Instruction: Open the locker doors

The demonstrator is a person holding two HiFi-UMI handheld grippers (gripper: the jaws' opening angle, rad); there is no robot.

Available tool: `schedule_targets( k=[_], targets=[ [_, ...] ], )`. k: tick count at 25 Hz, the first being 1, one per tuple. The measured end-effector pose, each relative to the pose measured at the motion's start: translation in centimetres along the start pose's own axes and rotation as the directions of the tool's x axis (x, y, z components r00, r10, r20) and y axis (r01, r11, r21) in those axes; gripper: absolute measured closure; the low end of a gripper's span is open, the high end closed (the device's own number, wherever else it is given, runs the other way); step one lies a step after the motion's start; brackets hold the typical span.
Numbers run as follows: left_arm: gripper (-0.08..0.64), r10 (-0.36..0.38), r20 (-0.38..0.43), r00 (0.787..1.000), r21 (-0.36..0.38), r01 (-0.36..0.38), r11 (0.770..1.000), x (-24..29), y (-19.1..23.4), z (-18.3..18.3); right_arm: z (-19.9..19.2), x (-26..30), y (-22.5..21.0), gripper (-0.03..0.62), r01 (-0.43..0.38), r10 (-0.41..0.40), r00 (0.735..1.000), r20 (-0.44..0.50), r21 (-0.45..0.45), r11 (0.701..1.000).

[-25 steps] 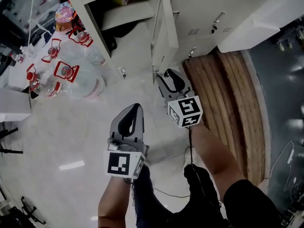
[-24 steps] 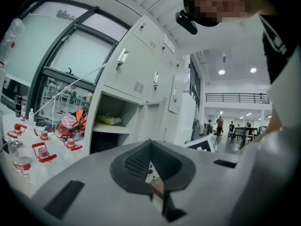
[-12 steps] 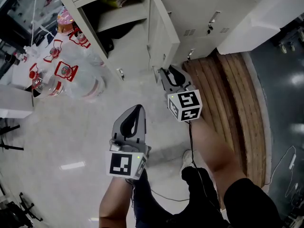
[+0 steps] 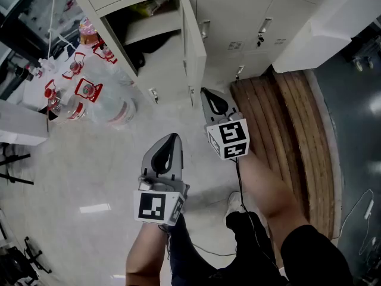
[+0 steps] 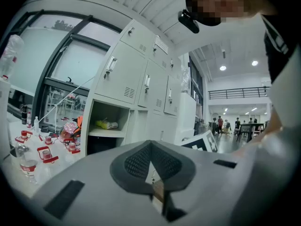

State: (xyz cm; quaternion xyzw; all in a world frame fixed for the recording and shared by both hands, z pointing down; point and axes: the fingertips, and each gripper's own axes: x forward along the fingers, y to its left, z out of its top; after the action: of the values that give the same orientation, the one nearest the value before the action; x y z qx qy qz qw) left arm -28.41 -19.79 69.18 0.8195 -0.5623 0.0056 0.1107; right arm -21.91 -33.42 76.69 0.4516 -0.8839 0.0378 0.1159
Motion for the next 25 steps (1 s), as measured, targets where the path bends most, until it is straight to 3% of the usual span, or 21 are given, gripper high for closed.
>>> schedule_targets(
  k=[12,18,25],
  targets=[
    [0.561,0.089,0.015,0.996,-0.004,-0.089,0.996,-1.5,-7.7,5.8,8.4,-11.3,-1.0,0.592,-0.102,0.102,0.994,0.031,0.008,0.995],
    [0.561,0.156,0.004,0.988,0.010,-0.156,0.988,-4.0,-12.8,9.4,12.8,-18.8,-1.8,0.592,-0.158,0.158,0.987,0.026,0.020,0.987],
    [0.561,0.196,-0.013,0.981,0.012,-0.196,0.981,-7.0,-15.8,13.0,17.0,-24.1,-1.8,0.592,-0.189,0.189,0.982,0.015,-0.004,0.982]
  ],
)
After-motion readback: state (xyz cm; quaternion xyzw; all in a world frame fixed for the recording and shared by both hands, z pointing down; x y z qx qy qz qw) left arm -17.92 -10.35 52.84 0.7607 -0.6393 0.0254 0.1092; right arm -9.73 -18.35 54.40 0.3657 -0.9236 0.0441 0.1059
